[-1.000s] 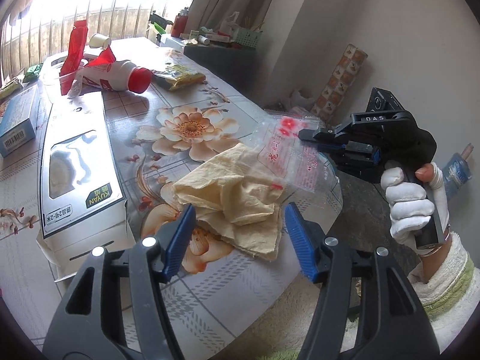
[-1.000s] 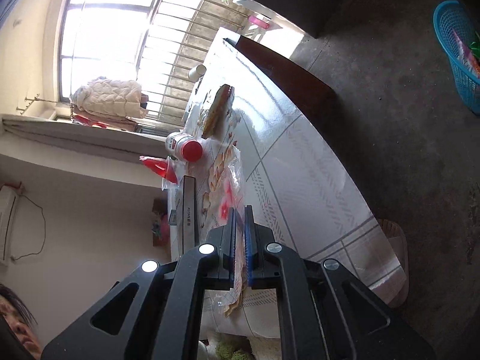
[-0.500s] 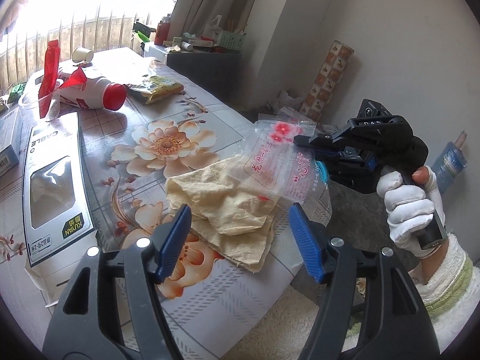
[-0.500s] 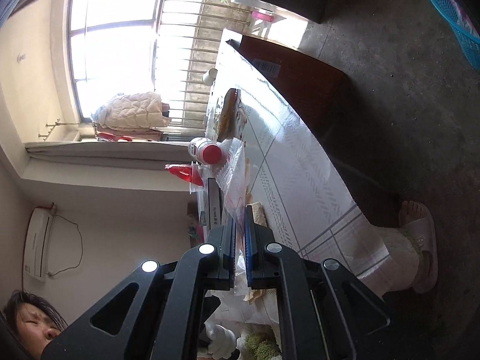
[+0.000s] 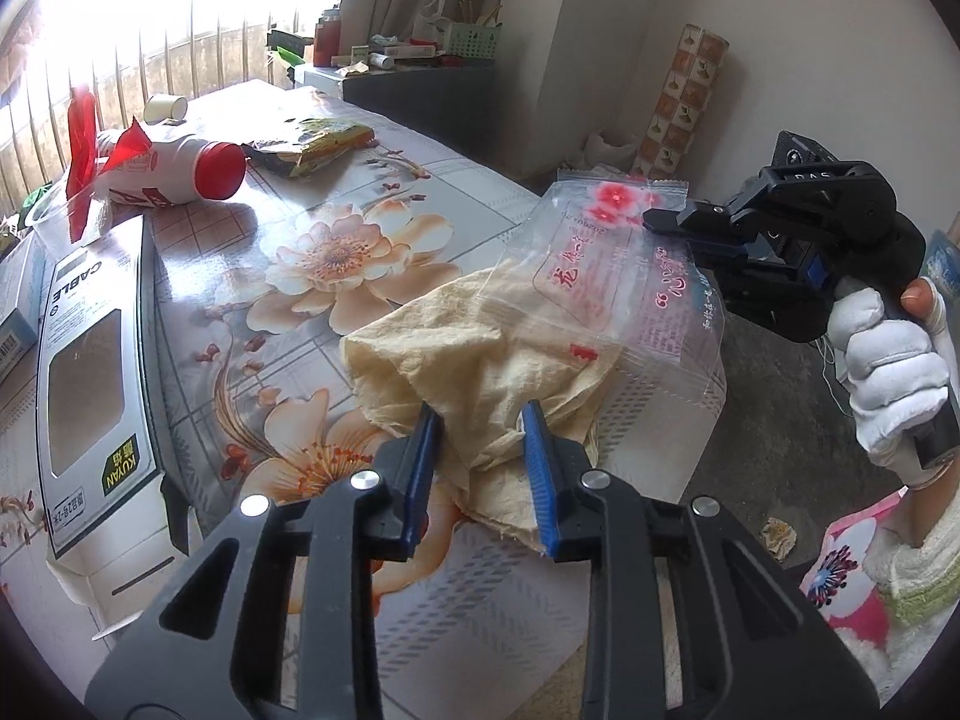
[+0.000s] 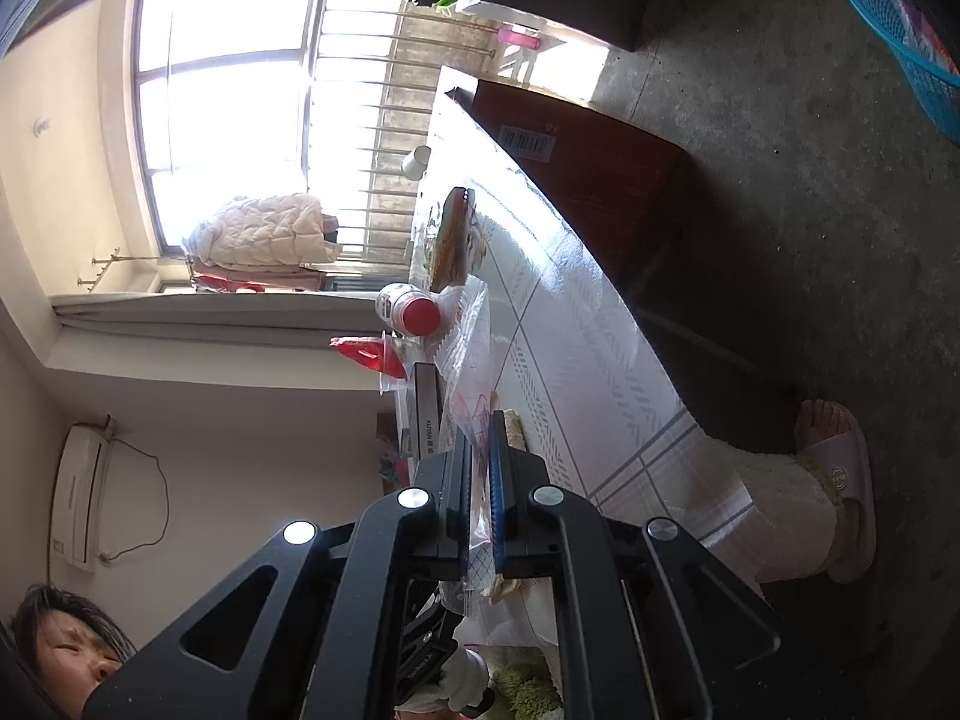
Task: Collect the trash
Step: 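Grasp the beige cloth with the left tool while the right tool holds the clear bag, then carry cloth and clear bag to the blue wastebasket and release both, then return both tools to the table, then grasp the blue medicine box with the left tool while the right tool grasps the CABLE box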
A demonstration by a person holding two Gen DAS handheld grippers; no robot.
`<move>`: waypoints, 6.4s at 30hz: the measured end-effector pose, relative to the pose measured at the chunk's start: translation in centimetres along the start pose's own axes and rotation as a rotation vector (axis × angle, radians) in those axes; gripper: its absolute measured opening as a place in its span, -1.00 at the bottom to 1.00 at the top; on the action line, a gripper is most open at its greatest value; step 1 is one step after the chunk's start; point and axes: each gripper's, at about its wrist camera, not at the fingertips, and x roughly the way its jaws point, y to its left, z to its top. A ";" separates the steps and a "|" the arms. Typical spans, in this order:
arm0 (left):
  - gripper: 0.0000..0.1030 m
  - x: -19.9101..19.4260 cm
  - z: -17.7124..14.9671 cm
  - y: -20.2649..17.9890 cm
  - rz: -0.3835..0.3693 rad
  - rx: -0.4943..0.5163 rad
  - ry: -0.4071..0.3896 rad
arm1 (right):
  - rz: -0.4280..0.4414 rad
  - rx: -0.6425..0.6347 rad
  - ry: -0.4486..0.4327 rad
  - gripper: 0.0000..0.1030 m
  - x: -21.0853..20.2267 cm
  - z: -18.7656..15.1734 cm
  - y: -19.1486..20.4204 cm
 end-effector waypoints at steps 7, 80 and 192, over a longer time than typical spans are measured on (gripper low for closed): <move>-0.93 -0.1 0.2 1.1 -0.026 -0.059 -0.003 | 0.017 -0.023 -0.038 -0.89 -1.9 0.0 1.1; 0.15 35.1 27.2 -27.9 -0.206 0.121 0.314 | -0.310 0.281 -0.809 0.11 -26.6 16.9 -18.1; 0.64 -9.6 -5.7 16.2 0.247 -0.422 0.079 | -0.692 -0.801 0.274 0.63 16.1 -11.7 12.4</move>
